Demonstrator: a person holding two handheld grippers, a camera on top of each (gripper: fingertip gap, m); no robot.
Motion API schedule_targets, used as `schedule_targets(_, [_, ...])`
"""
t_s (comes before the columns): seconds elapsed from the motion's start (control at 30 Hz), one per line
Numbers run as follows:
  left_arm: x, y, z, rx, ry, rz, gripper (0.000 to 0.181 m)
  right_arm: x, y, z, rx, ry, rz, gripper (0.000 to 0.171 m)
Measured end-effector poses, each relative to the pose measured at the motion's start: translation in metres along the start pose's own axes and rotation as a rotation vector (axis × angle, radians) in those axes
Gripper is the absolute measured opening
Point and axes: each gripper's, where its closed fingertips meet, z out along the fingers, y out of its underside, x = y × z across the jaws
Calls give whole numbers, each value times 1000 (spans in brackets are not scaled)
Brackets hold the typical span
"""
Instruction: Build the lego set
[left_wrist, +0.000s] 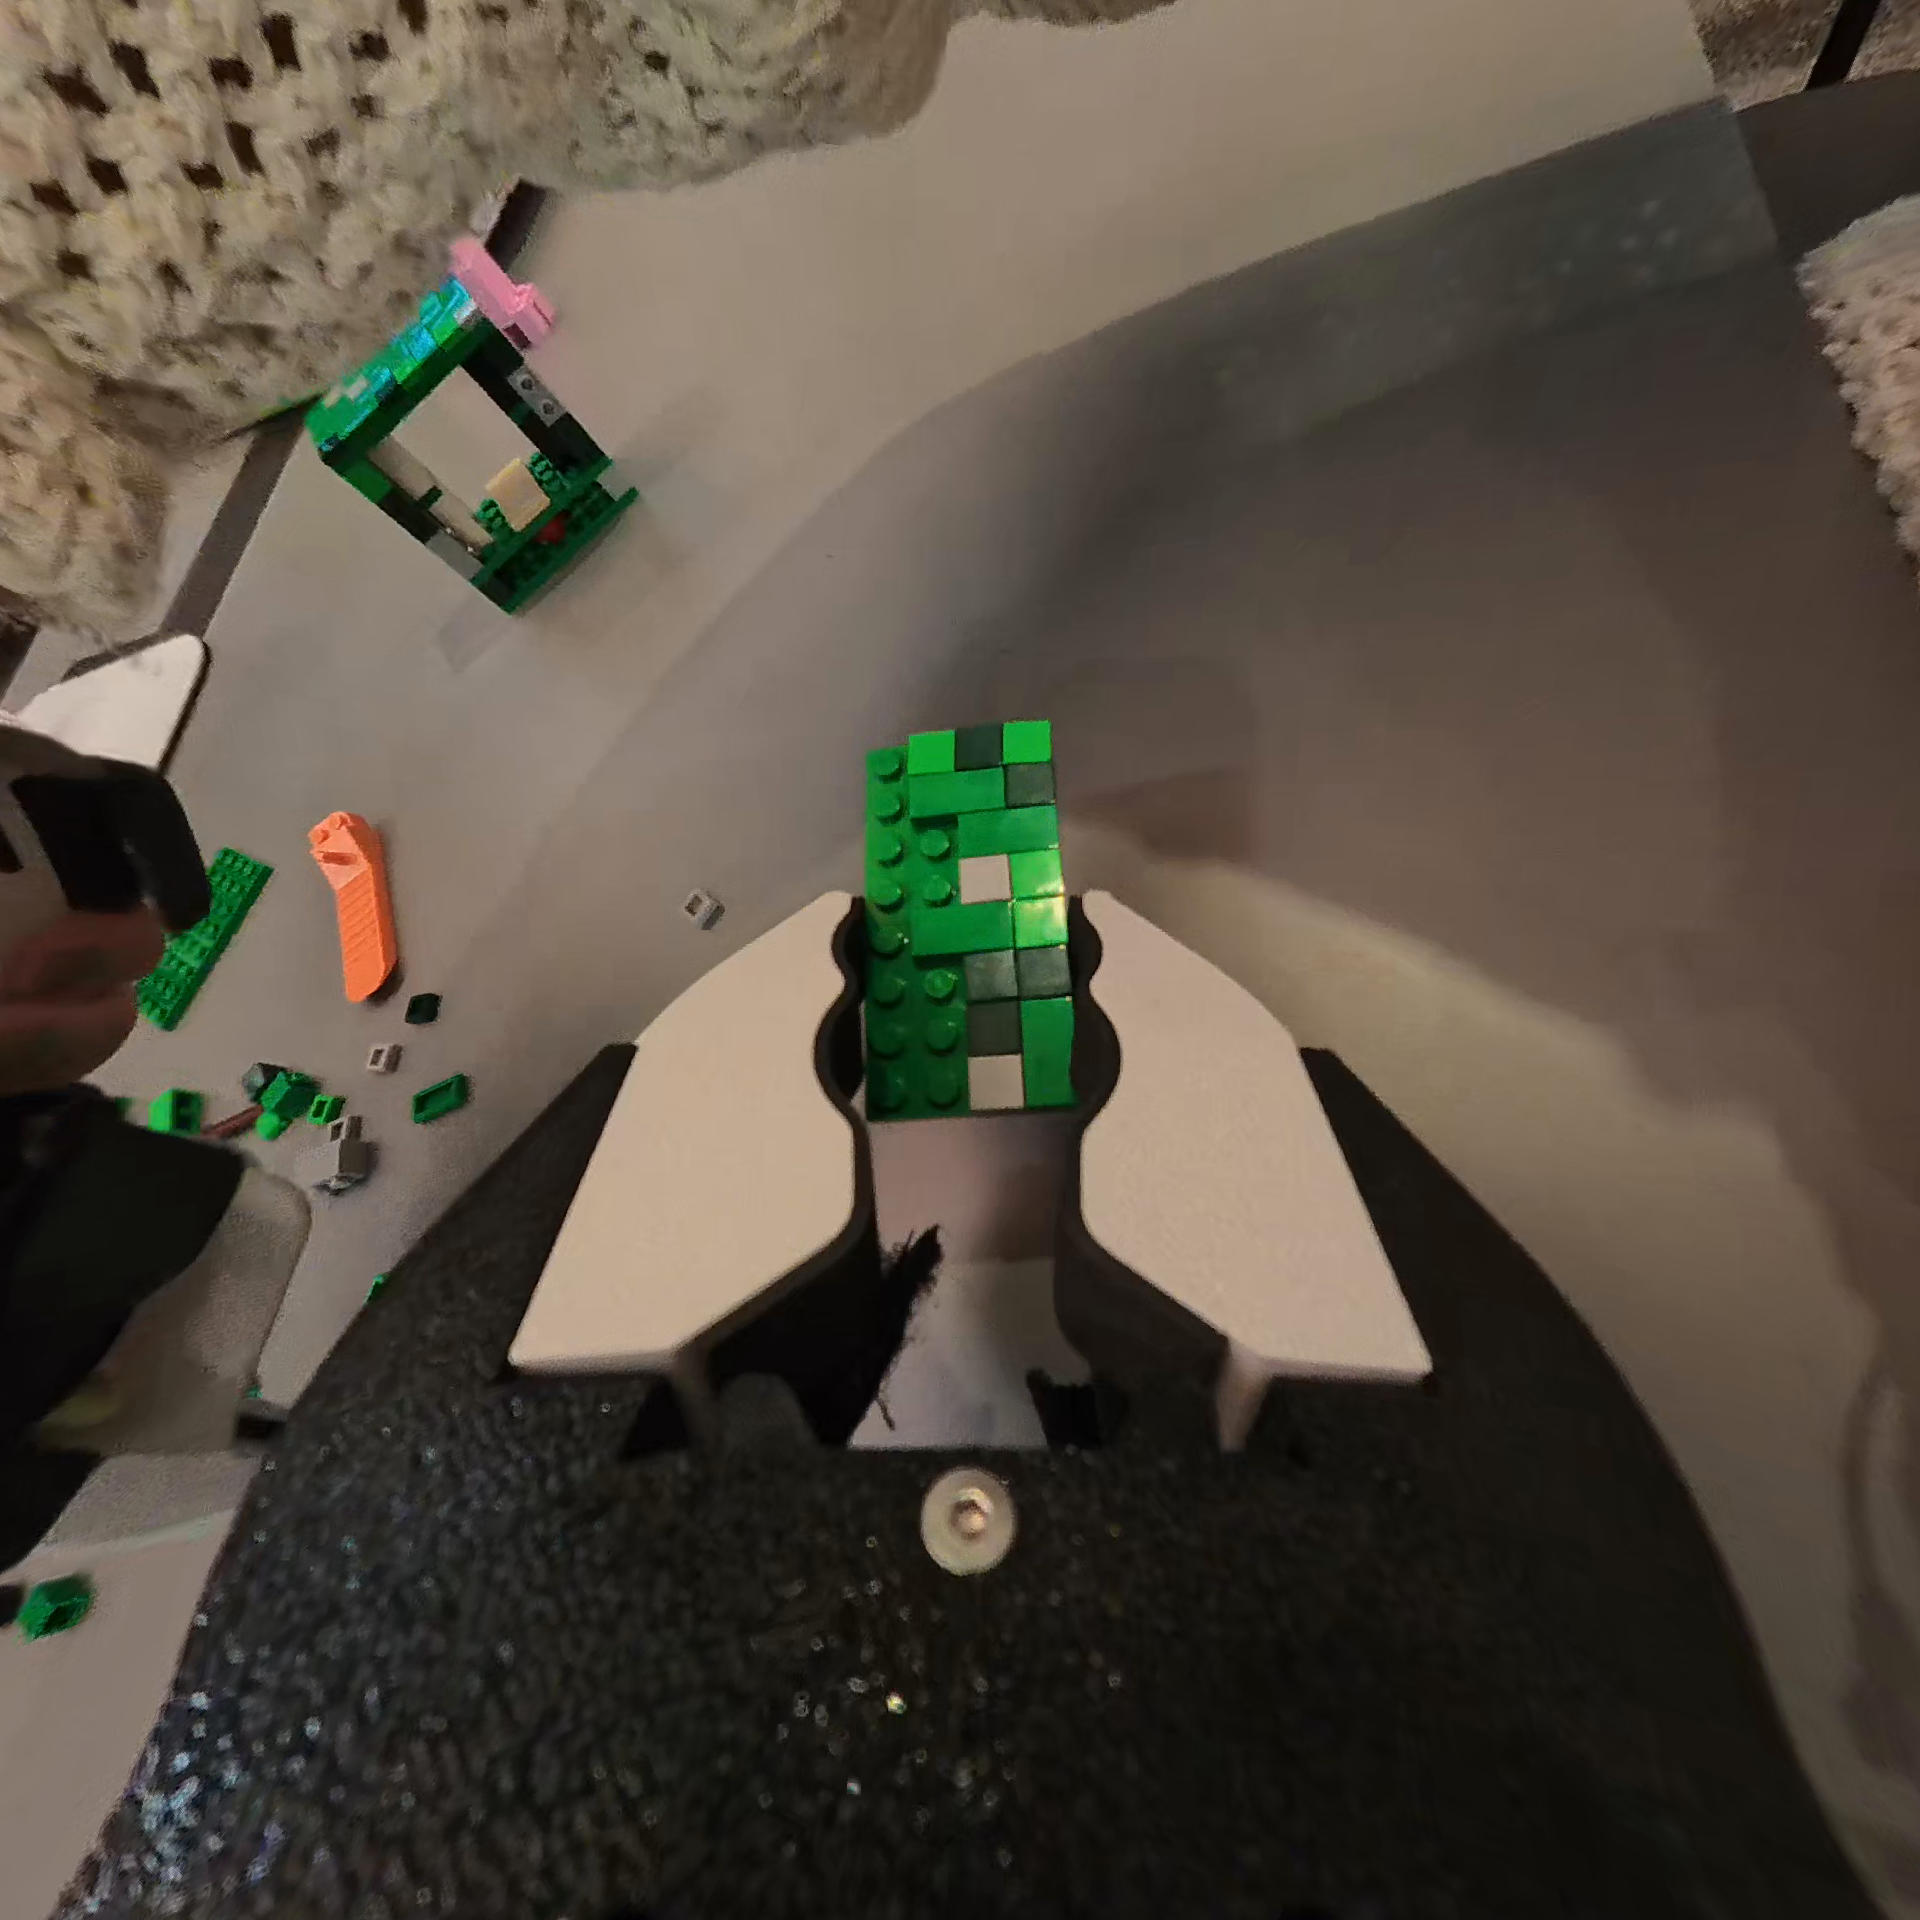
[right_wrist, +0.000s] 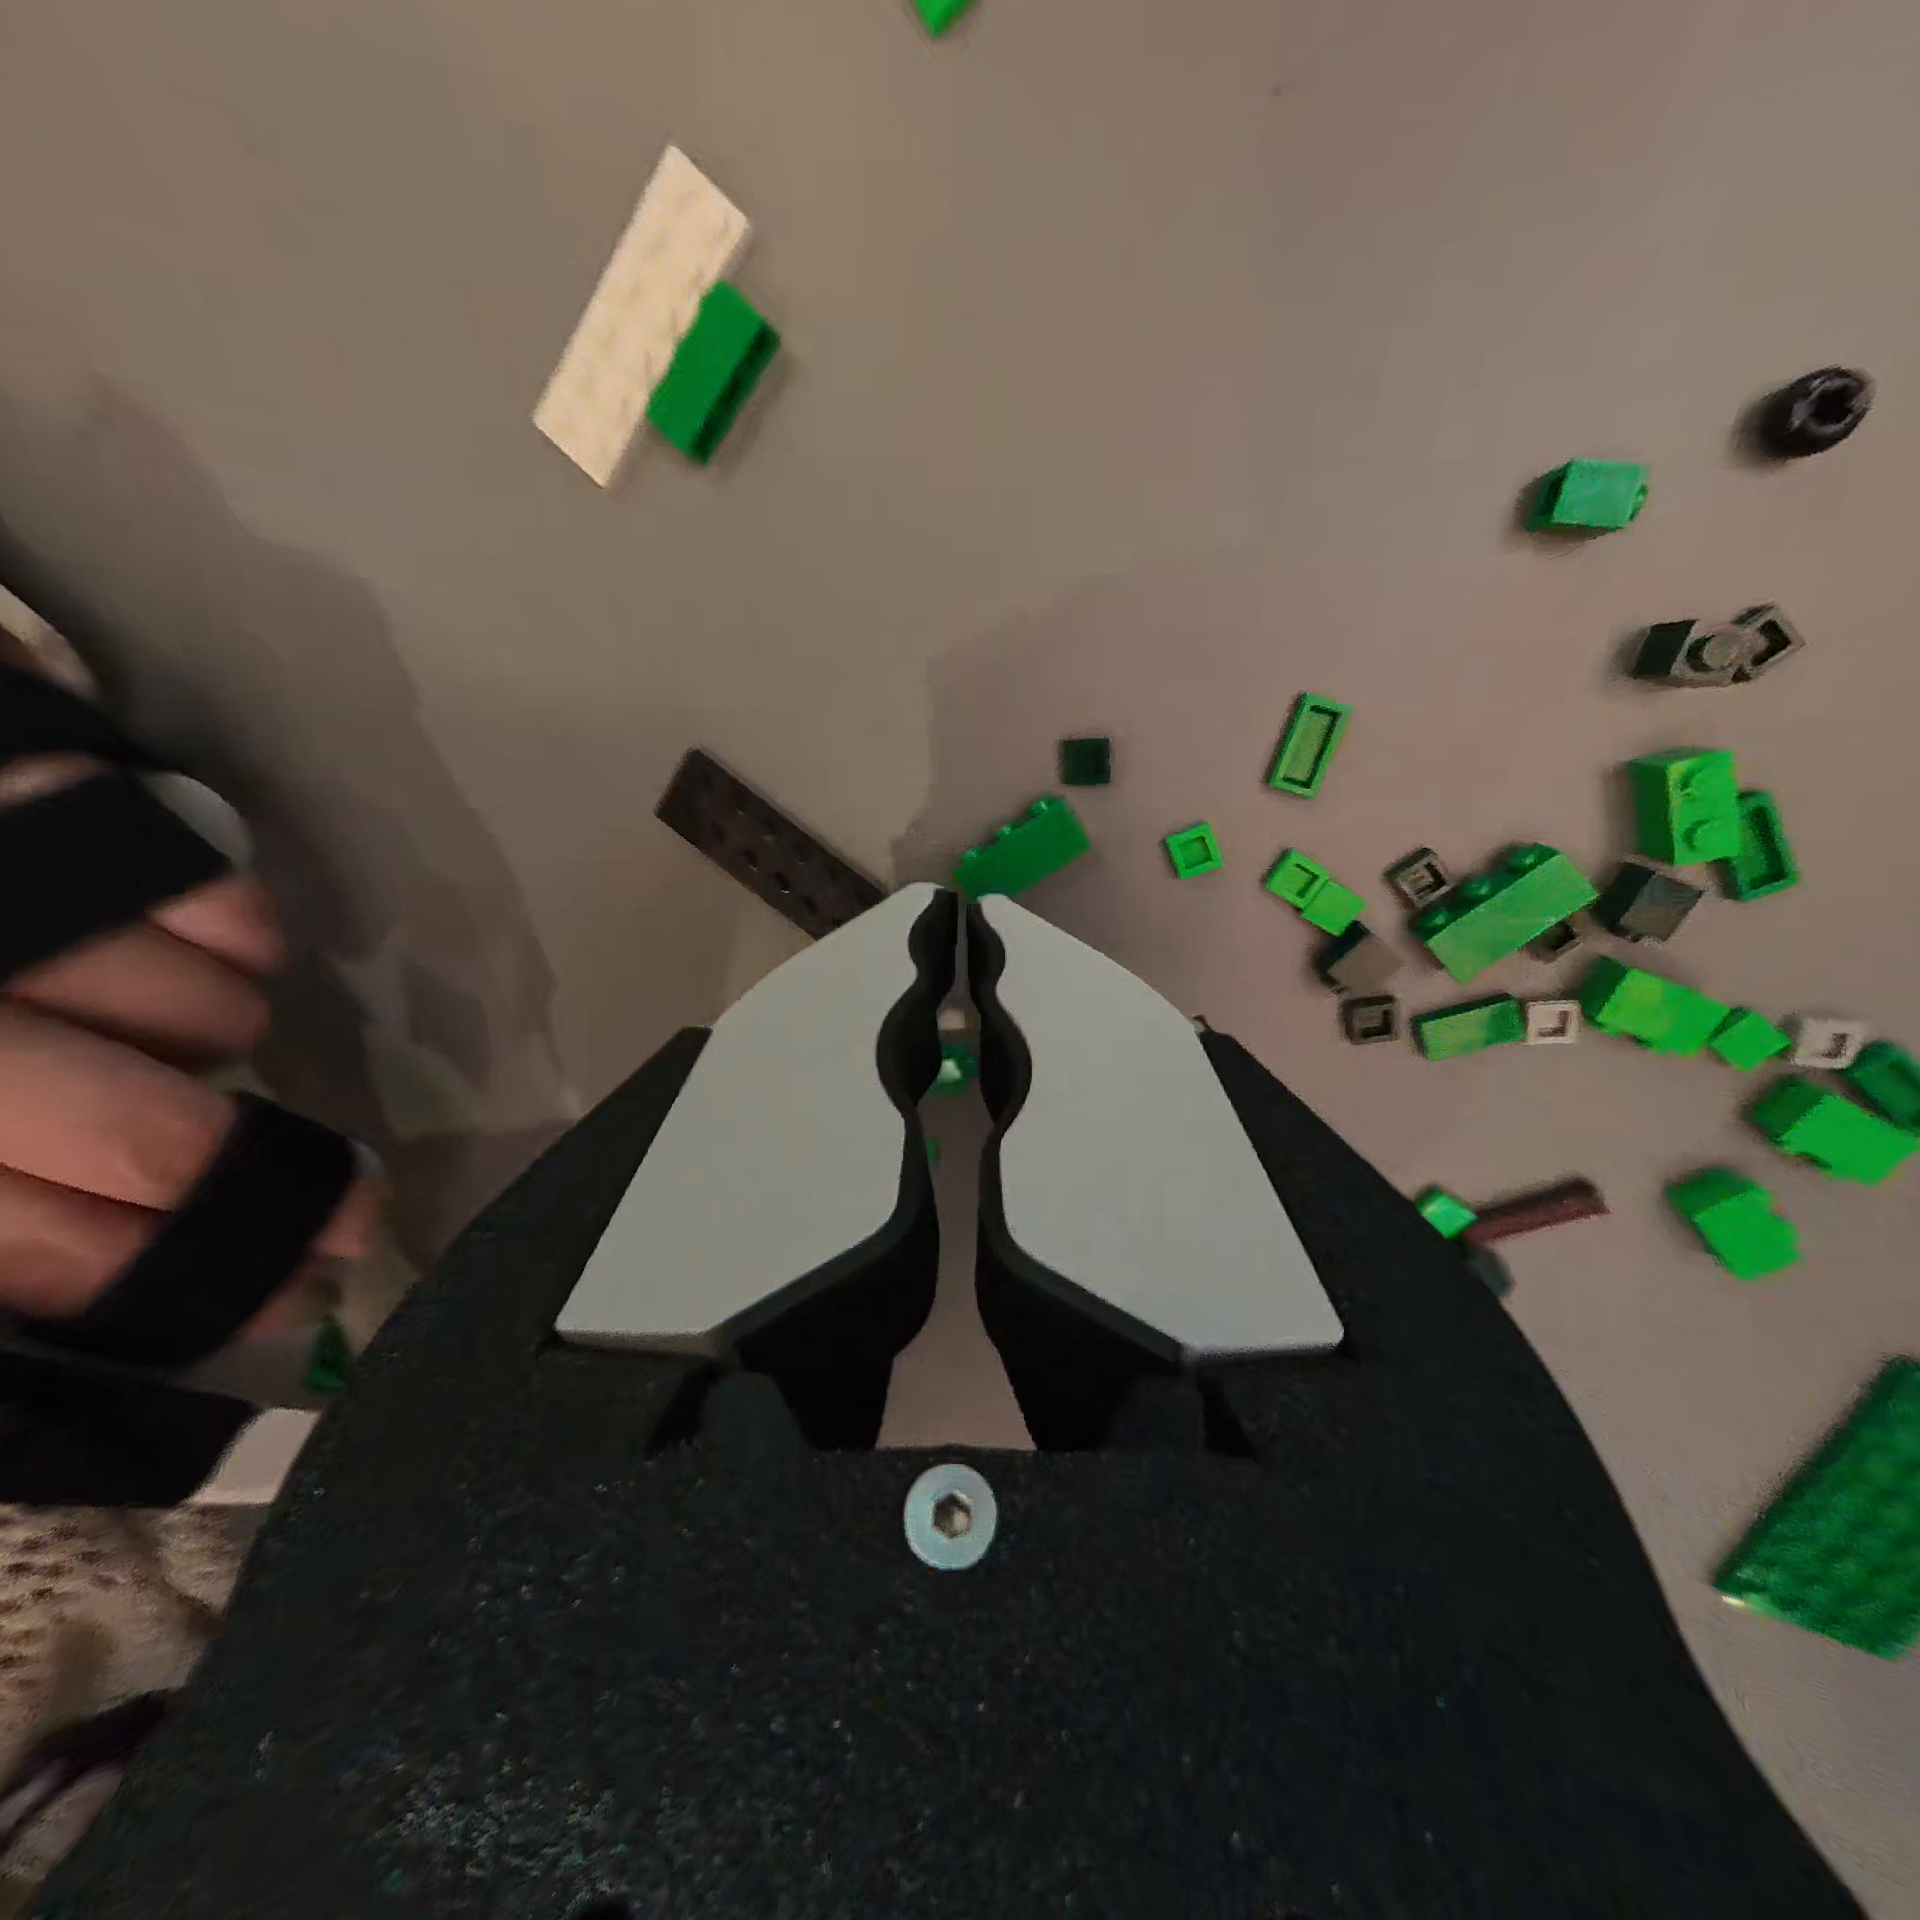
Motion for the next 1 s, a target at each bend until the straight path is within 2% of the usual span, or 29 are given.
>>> schedule_targets(0.27, [-1, 2, 1, -14, -11, 12, 36, -2, 11, 8, -97, 116, 26, 13])
schedule_targets(0.53, [-3, 4, 1, -22, -15, 16, 36, -6, 12, 11, -119, 103, 34, 13])
schedule_targets(0.73, [-4, 6, 1, -33, -17, 12, 36, -3, 12, 11, -122, 144, -22, 7])
schedule_targets(0.87, [-10, 10, 0, -42, -31, -19, 36, -11, 10, -4, -15, 155, -129, 7])
schedule_targets(1.0, [-20, 16, -2, -50, -46, -101, 36, -32, 24, -40, 146, 127, -205, 7])
